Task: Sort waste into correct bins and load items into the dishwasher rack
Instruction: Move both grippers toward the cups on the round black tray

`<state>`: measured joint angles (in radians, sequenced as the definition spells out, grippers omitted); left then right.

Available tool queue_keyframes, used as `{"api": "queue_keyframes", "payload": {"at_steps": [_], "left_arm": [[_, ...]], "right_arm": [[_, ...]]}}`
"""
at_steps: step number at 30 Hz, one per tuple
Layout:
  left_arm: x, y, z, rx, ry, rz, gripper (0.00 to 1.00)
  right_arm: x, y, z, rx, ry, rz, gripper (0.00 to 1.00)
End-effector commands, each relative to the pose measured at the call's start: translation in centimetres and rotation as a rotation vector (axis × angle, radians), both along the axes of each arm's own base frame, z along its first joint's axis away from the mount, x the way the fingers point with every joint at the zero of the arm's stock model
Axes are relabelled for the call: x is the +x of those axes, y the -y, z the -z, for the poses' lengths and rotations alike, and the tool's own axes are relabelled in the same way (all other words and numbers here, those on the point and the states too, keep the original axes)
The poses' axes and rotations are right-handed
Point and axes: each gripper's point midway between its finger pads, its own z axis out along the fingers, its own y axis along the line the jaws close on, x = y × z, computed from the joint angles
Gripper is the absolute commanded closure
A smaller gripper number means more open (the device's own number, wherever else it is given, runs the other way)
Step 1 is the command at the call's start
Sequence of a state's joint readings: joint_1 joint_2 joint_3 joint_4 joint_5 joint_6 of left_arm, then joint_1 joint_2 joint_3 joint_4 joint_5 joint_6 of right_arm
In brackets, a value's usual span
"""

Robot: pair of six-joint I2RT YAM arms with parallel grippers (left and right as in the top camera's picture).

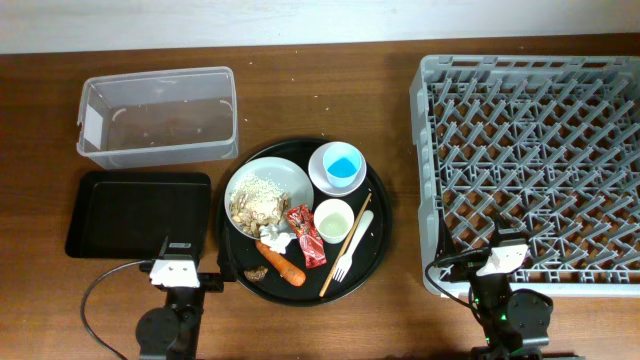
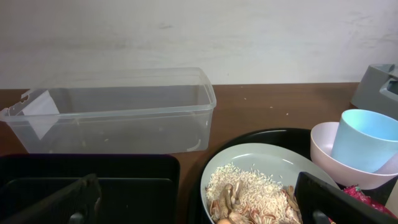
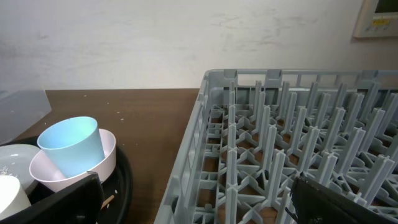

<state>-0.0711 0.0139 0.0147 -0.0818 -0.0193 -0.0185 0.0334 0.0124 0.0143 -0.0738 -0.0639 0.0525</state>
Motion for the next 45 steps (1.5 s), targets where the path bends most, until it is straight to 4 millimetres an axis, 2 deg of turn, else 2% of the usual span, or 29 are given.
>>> {"api": "queue_keyframes", "payload": {"at_steps": [1, 21, 23, 25, 28, 31, 33, 36, 37, 39, 41, 43, 44, 45], "left_arm": [[0.0, -0.1, 0.1, 0.015, 0.002, -0.005, 0.01], [0.0, -0.1, 0.1, 0.015, 0.002, -0.005, 0.01], [0.0, -0.1, 0.1, 0.013, 0.003, -0.005, 0.01], [-0.2, 0.2, -0.4, 0.006, -0.003, 0.013, 0.01], [-1.4, 0.2, -1.3, 0.013, -0.126, 0.023, 0.01], [-2.1, 1.2, -3.7, 0.01, -0.313, 0.077, 0.01], [-1.4, 1.7, -5.2, 0.005, -0.423, 0.105, 0.01], [-0.5, 2.6, -5.7, -0.011, -0.672, 0.147, 0.01], [-0.5, 2.6, -5.4, -0.013, -0.787, 0.146, 0.01], [-0.5, 2.6, -5.8, -0.014, -0.947, 0.14, 0.01], [1.0, 3.0, -5.4, -0.023, -0.982, 0.153, 0.01], [2.2, 5.7, -6.1, -0.104, -0.94, 0.292, 0.01], [2.9, 6.4, -6.0, -0.106, -0.931, 0.315, 0.01], [3.6, 8.1, -5.1, -0.086, -0.952, 0.364, 0.01]], "right_arm": [[0.0, 0.2, 0.3, 0.004, -0.003, 0.014, 0.01], [0.0, 0.3, 0.3, 0.007, -0.004, 0.018, 0.01], [-0.1, -0.7, 0.1, 0.016, 0.004, -0.039, 0.01], [-0.3, -0.6, -0.9, 0.064, 0.0, -0.032, 0.01], [-1.5, -0.6, -2.7, 0.062, -0.083, -0.029, 0.02], [-3.6, -0.5, -5.8, 0.058, -0.289, -0.023, 0.01], [-4.2, -0.5, -6.6, 0.055, -0.44, -0.018, 0.01], [-4.0, -0.6, -7.5, 0.053, -0.652, -0.016, 0.01], [-3.8, -1.6, -7.7, 0.076, -0.697, -0.068, 0.01], [-3.2, -2.1, -6.9, 0.089, -0.765, -0.092, 0.01], [-2.8, -1.9, -5.9, 0.084, -0.817, -0.077, 0.01], [-3.1, -1.9, -5.0, 0.084, -0.867, -0.076, 0.01], [-3.3, -1.8, -4.7, 0.083, -0.885, -0.072, 0.01], [-3.4, -1.6, -4.6, 0.078, -0.895, -0.062, 0.01]]}}
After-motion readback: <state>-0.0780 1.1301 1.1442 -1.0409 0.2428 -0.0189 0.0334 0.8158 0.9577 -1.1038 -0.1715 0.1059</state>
